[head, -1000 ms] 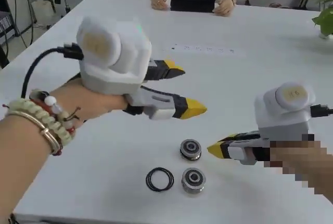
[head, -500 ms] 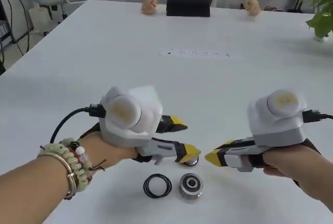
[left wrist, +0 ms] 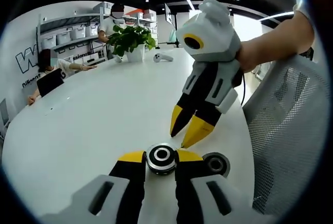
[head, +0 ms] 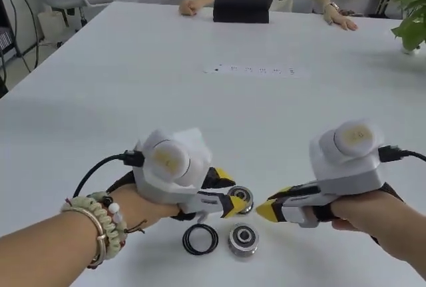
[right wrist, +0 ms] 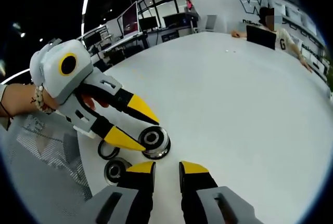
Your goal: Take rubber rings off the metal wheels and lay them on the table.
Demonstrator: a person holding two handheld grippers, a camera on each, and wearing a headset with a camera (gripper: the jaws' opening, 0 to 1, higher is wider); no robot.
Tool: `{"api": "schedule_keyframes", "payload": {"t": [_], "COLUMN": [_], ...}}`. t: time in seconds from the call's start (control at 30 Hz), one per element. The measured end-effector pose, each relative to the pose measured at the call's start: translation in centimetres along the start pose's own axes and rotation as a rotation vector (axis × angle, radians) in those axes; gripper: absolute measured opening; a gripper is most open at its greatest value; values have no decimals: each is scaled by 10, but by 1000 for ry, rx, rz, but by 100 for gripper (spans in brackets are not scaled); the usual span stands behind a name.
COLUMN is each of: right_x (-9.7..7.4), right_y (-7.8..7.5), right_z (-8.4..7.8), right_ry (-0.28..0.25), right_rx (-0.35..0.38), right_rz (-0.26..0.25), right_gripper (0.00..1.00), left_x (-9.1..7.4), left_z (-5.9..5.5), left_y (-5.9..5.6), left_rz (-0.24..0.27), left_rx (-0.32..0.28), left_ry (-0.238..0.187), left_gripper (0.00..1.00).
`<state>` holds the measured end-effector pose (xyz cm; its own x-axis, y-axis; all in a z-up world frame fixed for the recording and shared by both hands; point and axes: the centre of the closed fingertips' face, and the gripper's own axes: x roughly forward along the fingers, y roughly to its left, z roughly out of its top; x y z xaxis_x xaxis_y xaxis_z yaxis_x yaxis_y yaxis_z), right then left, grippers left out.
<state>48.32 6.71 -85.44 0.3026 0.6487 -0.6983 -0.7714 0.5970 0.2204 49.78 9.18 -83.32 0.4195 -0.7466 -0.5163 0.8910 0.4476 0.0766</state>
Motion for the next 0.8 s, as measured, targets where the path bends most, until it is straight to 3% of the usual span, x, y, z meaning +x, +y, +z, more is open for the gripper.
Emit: {"api": "schedule_keyframes", "payload": {"t": [0.17, 0.33, 0.57, 0.8], "right_x": [3, 7, 11, 13], "right_y": [6, 13, 12, 15], "right_z": [1, 2, 8, 10], "right_ry": [-7, -23, -73, -97], "right_rx": [-41, -65, -90, -100], "right_rz": [16, 36, 24, 50], "right_gripper": [20, 22, 25, 23], "left_x": [1, 1, 2, 1], "left_z": [-1, -1, -1, -1], "left_y": [1, 0, -1, -2], "left_rz": [-3, -5, -15, -11], "left_rx": [-46, -33, -43, -49], "left_ry": [-1, -3, -11, -24], "left_gripper": [11, 10, 8, 8]}}
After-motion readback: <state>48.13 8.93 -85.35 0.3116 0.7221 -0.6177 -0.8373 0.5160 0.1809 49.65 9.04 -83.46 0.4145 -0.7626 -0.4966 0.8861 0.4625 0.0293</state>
